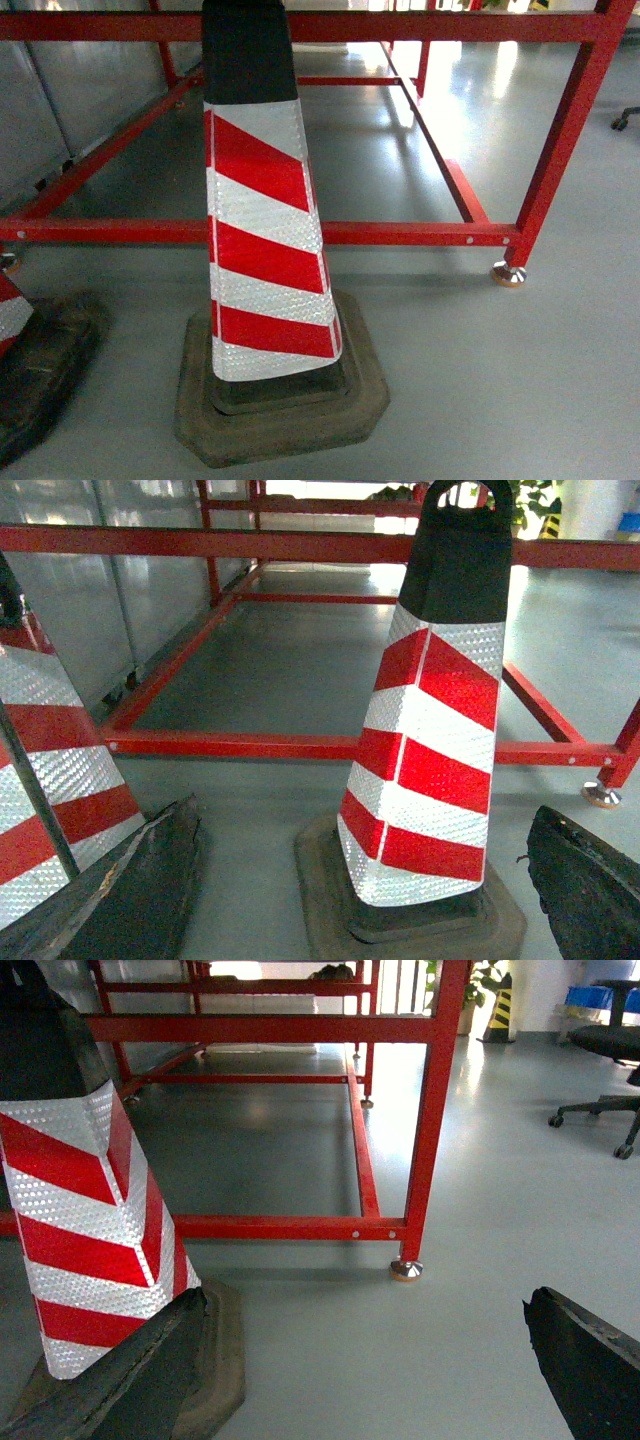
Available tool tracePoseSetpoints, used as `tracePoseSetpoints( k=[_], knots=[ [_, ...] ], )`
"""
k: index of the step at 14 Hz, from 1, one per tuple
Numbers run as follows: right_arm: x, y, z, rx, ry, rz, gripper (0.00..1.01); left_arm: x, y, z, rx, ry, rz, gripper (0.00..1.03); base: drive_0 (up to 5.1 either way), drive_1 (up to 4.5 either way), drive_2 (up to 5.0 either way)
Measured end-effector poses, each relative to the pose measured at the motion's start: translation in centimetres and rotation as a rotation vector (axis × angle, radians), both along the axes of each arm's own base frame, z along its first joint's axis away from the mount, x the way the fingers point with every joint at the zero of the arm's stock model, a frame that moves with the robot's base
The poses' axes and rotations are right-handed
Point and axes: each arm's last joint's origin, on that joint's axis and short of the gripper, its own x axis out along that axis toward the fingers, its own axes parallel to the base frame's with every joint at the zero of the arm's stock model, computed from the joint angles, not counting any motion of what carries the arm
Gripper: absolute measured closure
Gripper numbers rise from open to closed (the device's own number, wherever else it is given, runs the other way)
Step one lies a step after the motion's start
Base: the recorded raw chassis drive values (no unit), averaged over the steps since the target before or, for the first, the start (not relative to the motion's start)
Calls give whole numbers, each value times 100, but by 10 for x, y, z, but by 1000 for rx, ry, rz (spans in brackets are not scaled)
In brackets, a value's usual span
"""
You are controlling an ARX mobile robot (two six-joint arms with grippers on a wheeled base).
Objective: Pick blue part to blue bin on bottom shelf
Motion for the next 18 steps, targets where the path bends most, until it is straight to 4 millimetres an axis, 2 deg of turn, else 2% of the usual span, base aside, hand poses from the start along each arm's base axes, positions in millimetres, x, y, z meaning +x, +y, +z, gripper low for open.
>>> tracePoseSetpoints(
  k=[18],
  knots=[
    [0, 0, 0, 0, 0, 0, 3, 0, 0, 0, 0, 0, 0, 5, 0, 0, 0]
  ],
)
